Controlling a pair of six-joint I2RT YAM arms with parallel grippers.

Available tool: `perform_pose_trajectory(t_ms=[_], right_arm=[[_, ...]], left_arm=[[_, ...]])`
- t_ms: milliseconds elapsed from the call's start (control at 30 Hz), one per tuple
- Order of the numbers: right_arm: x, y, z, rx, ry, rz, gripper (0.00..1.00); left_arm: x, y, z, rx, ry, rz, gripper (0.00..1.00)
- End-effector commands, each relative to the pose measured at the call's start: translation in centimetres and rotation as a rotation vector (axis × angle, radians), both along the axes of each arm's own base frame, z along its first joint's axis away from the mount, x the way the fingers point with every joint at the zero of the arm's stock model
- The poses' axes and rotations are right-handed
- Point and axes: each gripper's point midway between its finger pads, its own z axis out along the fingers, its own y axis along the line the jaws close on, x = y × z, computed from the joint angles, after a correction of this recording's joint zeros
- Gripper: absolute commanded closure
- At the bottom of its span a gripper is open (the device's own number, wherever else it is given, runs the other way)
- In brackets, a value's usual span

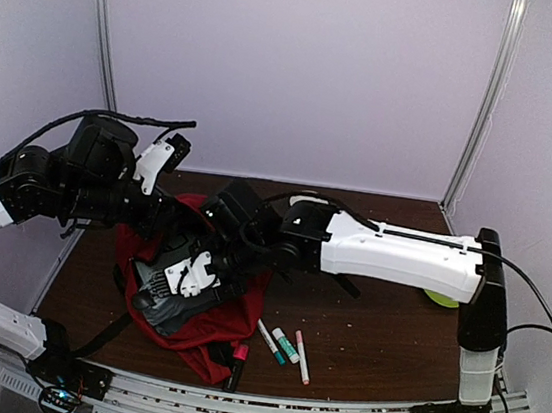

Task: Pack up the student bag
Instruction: Place the pencil case in the largest pocket of the bag.

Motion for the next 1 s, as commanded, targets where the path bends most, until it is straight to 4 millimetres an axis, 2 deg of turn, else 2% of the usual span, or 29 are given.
perform_pose_trajectory(t_ms=[0, 167, 433, 567, 700, 800, 867, 967], right_arm=[[1.9, 2.6, 2.2, 0.098, -0.168, 0.014, 1.0], [4.4, 2.4, 0.1, 0.046, -0.214, -0.029, 1.0], [9.7, -1.6, -3.9, -0.139, -0.254, -0.133, 1.0], [12.1, -2.8, -4.4, -0.164, -0.307, -0.218, 1.0], [14.0, -2.0, -4.2, -0.094, -0.327, -0.345, 1.0], [12.6, -1.5, -5.1, -0.089, -0.269, -0.305, 1.0], [9.7, -1.4, -5.7, -0.114, -0.212, -0.19, 1.0], [6.7, -1.0, -5.6, -0.104, -0.219, -0.093, 1.0]], left_arm=[[-0.2, -1.2, 3.9, -0.121, -0.064, -0.047, 1.0], [-0.3, -1.0, 3.7, -0.119, -0.059, -0.049, 1.0], [-0.6, -0.8, 3.4, -0.112, -0.056, -0.057, 1.0], [-0.6, -1.0, 2.7, -0.101, -0.045, -0.062, 1.0], [-0.7, -1.5, 2.1, -0.099, -0.032, -0.078, 1.0], [-0.8, -2.0, 1.7, -0.098, -0.019, -0.098, 1.0], [-0.9, -2.3, 1.5, -0.098, -0.009, -0.11, 1.0], [-1.1, -2.6, 1.3, -0.094, -0.001, -0.129, 1.0]])
